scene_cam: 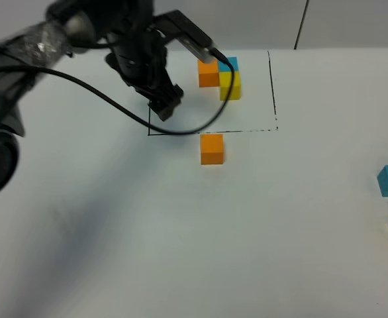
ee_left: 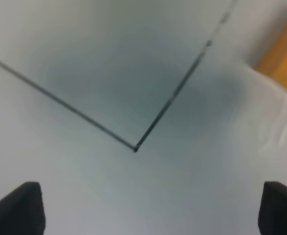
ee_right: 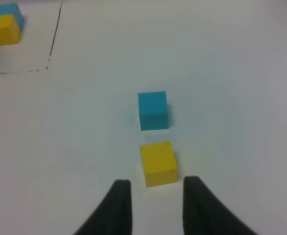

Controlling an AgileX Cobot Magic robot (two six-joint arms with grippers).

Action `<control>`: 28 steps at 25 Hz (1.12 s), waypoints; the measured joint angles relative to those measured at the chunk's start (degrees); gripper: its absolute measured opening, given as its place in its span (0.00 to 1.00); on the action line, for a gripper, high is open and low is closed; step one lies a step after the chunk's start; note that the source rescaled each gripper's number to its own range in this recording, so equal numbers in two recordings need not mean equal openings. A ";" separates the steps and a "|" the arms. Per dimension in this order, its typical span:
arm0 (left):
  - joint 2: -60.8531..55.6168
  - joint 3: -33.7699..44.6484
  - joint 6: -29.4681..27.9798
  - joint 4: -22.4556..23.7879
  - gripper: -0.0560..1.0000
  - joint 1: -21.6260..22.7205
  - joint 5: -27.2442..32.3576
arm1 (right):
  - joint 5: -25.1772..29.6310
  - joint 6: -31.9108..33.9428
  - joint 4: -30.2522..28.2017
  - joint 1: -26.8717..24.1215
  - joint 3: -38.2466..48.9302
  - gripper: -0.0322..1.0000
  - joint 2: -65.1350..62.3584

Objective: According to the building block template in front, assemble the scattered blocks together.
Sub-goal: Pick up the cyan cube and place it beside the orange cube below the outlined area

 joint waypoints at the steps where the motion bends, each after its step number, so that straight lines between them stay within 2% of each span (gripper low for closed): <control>1: -1.31 1.83 -1.28 -2.28 1.00 2.66 0.00 | 0.00 0.00 0.00 0.00 0.00 0.03 0.00; 4: -6.48 10.23 -2.53 -7.45 1.00 10.20 0.00 | 0.00 0.00 0.00 0.00 0.00 0.03 0.00; 10: -18.85 34.29 -1.61 -16.95 1.00 26.01 -0.48 | 0.00 0.00 0.00 0.00 0.00 0.03 0.00; 12: -24.81 42.01 0.34 -22.12 0.99 31.27 -3.34 | 0.00 0.00 0.00 0.00 0.00 0.03 0.00; 15: -34.97 52.92 4.16 -29.58 0.99 36.22 -8.65 | 0.00 0.00 0.00 0.00 0.00 0.03 0.00; 18: -47.09 61.91 7.78 -32.11 0.98 36.79 -14.16 | 0.00 0.00 0.00 0.00 0.00 0.03 0.00; 22: -64.36 70.56 9.81 -32.63 0.97 34.06 -19.82 | 0.00 0.00 0.00 0.00 0.00 0.03 0.00; 28: -86.79 80.86 6.28 -27.25 0.95 31.01 -22.47 | 0.00 0.00 0.00 0.00 0.00 0.03 0.00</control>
